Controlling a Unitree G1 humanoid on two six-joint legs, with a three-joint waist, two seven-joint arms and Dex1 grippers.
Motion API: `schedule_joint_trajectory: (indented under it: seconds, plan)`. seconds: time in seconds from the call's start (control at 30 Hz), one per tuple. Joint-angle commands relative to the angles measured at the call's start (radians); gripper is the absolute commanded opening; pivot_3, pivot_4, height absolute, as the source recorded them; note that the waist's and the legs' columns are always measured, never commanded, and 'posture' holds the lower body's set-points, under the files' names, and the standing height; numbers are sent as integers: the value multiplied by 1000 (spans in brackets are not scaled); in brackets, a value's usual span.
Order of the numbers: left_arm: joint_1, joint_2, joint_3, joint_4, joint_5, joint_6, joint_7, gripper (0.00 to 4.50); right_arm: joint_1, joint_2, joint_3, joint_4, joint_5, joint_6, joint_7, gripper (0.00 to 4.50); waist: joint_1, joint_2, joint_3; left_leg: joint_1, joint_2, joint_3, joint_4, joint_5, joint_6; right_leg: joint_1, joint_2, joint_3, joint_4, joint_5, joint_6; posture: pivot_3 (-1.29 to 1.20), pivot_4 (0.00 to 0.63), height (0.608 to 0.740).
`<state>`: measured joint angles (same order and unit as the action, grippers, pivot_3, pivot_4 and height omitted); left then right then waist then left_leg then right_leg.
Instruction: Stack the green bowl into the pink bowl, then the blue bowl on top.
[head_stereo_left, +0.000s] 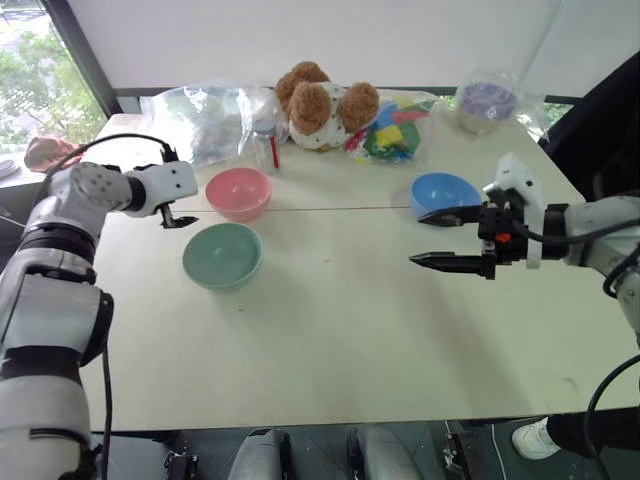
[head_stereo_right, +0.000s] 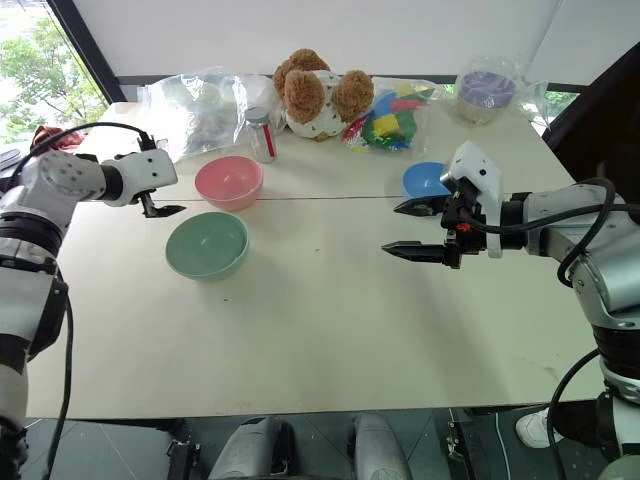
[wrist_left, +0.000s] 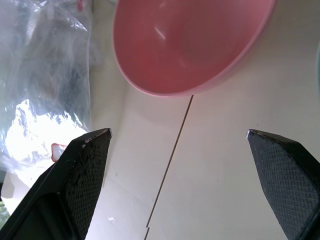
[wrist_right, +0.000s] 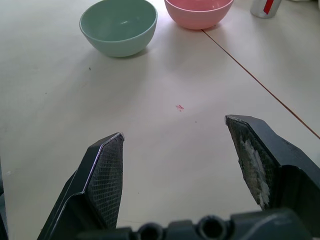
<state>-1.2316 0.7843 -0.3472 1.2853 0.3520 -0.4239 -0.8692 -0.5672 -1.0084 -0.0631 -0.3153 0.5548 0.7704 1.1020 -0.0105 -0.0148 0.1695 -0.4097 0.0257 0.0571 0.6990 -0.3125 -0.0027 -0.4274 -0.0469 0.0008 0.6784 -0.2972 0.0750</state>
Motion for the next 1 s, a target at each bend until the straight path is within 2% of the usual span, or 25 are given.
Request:
schedule_joint_trajectory:
  seconds: [0.03, 0.2, 0.4, 0.57, 0.6, 0.63, 0.67, 0.87, 1.0]
  plan:
    - [-37, -20, -33, 12, 73, -68, 79, 4500, -2, -26, -49, -36, 13, 5, -12, 3511, 0, 0, 0, 0, 0, 0, 0, 0, 0, 0, 0, 0, 0, 0, 0, 0, 150, 740]
    - [-46, -62, -38, 33, 115, -95, 142, 4500, -10, -20, -61, -46, 37, 24, -23, 3511, -1, 0, 0, 0, 0, 0, 0, 0, 0, 0, 0, 0, 1, 0, 0, 0, 150, 740]
    - [-50, -84, -60, 44, 176, -113, 192, 4500, -81, 35, -109, -58, 163, 100, -62, 3511, -1, 0, 0, 0, 0, 0, 0, 0, 0, 0, 0, 0, 1, 0, 0, 0, 150, 740]
    - [-46, -104, -77, 57, 211, -98, 212, 4500, -78, 29, -95, -68, 163, 103, -85, 3511, 0, -1, 0, 0, 0, 0, 0, 0, 0, 0, 1, 0, 2, 0, 0, 0, 150, 740]
    - [-44, -109, -81, 60, 217, -91, 209, 3956, -75, 26, -94, -70, 163, 103, -87, 3580, 1, -1, 0, 0, 0, 0, 0, 0, 0, 0, 0, 0, 2, 0, 0, 0, 150, 740]
    - [-42, -114, -82, 62, 224, -86, 208, 3717, -73, 24, -93, -71, 163, 103, -88, 3580, 2, -1, 0, 0, 0, 0, 0, 0, 0, 0, 1, 0, 2, 0, 0, 0, 150, 740]
    - [-41, -118, -83, 64, 229, -83, 211, 3236, -72, 23, -93, -72, 164, 103, -90, 3580, 2, -1, 0, 0, 0, 0, 1, 0, 0, 0, 0, 0, 2, 0, 0, 0, 150, 740]
    - [-31, -145, -84, 73, 254, -50, 240, 72, -71, 16, -93, -79, 163, 106, -100, 3580, 1, -1, 0, 0, 0, 0, 1, 0, 0, 0, 1, 0, 2, 0, 0, 0, 150, 740]
    - [-31, -144, -81, 74, 258, -45, 257, 25, -67, 7, -99, -90, 168, 113, -108, 3580, -1, -1, 0, 0, 0, 0, 1, 0, 0, 0, 0, 0, 2, 0, 0, 0, 150, 740]
